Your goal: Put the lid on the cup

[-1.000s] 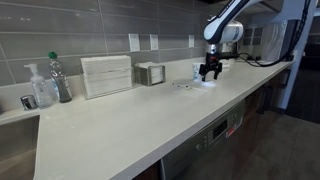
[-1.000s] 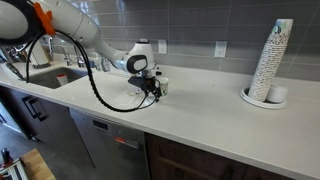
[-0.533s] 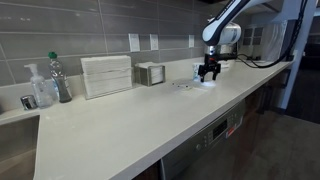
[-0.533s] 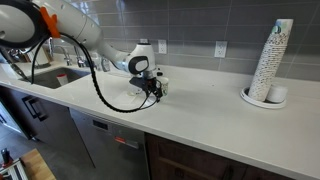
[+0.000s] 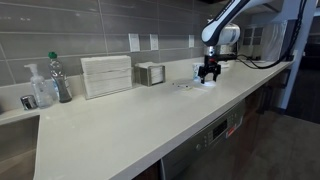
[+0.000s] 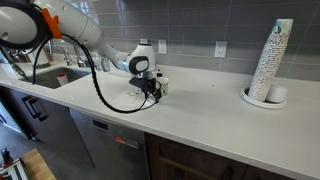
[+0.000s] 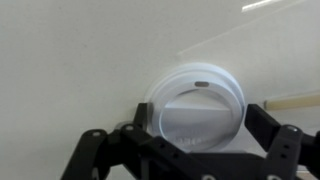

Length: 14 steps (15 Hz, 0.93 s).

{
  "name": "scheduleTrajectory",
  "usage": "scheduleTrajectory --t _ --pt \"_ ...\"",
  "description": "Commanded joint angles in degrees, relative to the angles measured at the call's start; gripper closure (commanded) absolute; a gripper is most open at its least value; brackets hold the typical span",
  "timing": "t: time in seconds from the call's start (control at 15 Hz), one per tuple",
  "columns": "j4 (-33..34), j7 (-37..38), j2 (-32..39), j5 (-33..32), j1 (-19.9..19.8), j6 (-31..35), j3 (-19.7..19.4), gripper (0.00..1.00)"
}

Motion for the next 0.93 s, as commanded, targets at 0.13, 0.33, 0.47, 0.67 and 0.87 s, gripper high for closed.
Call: scheduleTrajectory --t 0.13,0.33,0.47,0.67,0.87 --pt "2.21 -0.35 1.43 0.62 -0.03 -1.06 -0.18 0.00" --pt "2.38 -0.48 1.55 0.76 -0.10 -1.22 -0.07 0.12" --pt "2.52 -0.35 1.70 0.65 -0.05 -1.13 -0.15 0.16" --pt "2.75 -0.31 1.82 0.55 -0.02 -1.11 -0.21 0.19" --pt "2.89 -0.33 1.89 0.55 -0.02 -1.16 -0.21 0.21"
